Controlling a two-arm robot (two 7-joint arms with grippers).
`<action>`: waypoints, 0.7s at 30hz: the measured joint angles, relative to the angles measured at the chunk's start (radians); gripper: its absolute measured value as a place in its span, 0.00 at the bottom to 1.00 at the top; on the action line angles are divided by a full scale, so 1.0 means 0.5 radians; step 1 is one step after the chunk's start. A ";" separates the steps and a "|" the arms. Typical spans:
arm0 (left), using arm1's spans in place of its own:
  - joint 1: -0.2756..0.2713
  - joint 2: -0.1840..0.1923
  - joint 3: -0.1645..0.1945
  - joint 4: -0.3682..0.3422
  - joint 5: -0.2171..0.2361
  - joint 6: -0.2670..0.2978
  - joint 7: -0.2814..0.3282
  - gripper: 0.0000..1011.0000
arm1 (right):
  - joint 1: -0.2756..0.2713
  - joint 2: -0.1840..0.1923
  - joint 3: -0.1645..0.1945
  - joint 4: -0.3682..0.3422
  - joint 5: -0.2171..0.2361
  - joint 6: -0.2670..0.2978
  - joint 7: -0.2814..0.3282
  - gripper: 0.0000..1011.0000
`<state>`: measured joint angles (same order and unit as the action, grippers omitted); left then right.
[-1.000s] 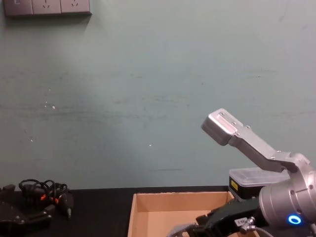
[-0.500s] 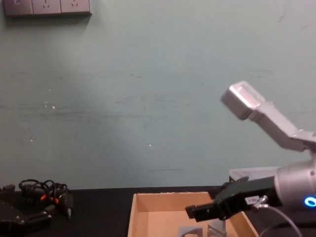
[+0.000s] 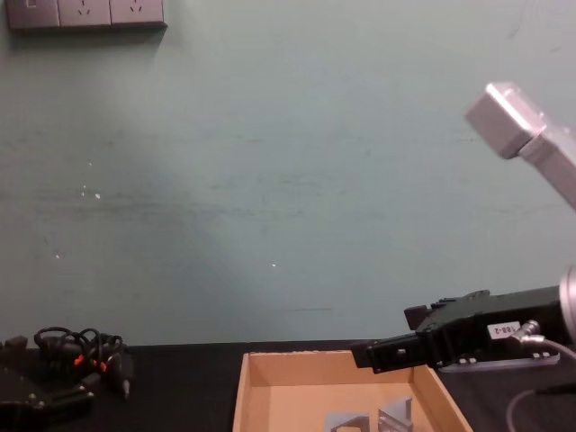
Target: Use one hand to pick up the angle iron from the table and place it into the box.
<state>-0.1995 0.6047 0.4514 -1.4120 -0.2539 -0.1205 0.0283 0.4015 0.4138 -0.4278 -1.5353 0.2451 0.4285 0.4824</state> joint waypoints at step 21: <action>0.000 0.000 0.000 0.000 0.000 0.000 0.000 0.99 | -0.179 0.030 -0.149 -0.336 0.154 0.333 -0.080 0.99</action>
<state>-0.1995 0.6047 0.4514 -1.4120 -0.2539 -0.1205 0.0283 0.3123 0.4289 -0.5021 -1.7034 0.3222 0.5952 0.4422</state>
